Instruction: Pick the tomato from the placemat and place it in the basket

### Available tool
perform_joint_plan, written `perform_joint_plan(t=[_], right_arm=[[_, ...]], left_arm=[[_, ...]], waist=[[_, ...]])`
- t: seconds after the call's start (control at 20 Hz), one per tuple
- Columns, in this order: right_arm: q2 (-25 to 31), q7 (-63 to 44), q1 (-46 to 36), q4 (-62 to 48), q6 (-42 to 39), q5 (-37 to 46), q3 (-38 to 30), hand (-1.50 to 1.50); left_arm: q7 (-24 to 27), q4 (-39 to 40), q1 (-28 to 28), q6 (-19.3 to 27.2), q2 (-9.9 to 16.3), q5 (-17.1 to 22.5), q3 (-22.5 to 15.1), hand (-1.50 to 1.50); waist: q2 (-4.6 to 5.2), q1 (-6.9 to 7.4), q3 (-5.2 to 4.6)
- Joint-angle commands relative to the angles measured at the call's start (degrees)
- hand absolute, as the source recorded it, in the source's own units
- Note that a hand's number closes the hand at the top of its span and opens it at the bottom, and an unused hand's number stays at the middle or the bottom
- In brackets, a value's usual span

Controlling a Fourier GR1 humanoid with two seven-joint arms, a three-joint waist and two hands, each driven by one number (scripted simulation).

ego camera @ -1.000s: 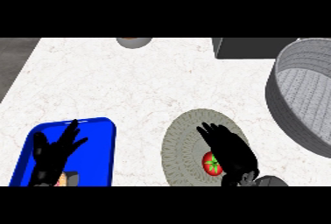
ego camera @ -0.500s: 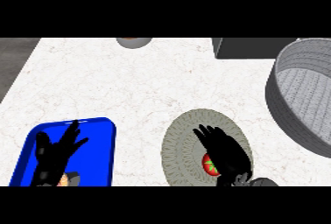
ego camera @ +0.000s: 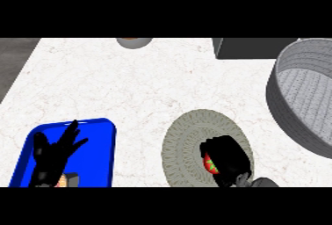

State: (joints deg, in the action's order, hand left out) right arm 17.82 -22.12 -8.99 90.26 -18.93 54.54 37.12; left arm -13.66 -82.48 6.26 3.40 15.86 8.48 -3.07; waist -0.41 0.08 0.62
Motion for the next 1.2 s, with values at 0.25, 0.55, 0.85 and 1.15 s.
perform_joint_plan(t=[0.25, 0.55, 0.85, 1.15], right_arm=[[-0.33, 6.02, -2.29, -4.53, 2.86, 4.64, -1.7, 1.5], [20.26, 16.09, 20.73, 12.79, 15.21, 6.71, 1.54, 1.5], [30.12, 25.46, 33.32, 22.19, 30.19, -2.27, -9.03, 1.5], [18.05, 28.54, 36.92, 36.51, 30.45, -28.55, -10.66, 1.5]], left_arm=[[-1.22, 4.01, -0.19, -1.72, -0.92, -1.26, 0.47, 0.0], [-0.31, 1.53, 4.91, -2.22, -0.24, -0.01, 1.59, 0.0], [0.6, 1.31, 4.74, -1.55, -1.0, -0.82, 1.61, 0.0], [-1.58, -0.29, 4.02, -0.35, -0.87, -0.43, 2.55, 0.0]], waist=[[0.45, 0.09, -0.62], [-0.13, -2.49, -0.6], [0.03, -2.66, -0.61], [0.22, -4.12, -0.55]])
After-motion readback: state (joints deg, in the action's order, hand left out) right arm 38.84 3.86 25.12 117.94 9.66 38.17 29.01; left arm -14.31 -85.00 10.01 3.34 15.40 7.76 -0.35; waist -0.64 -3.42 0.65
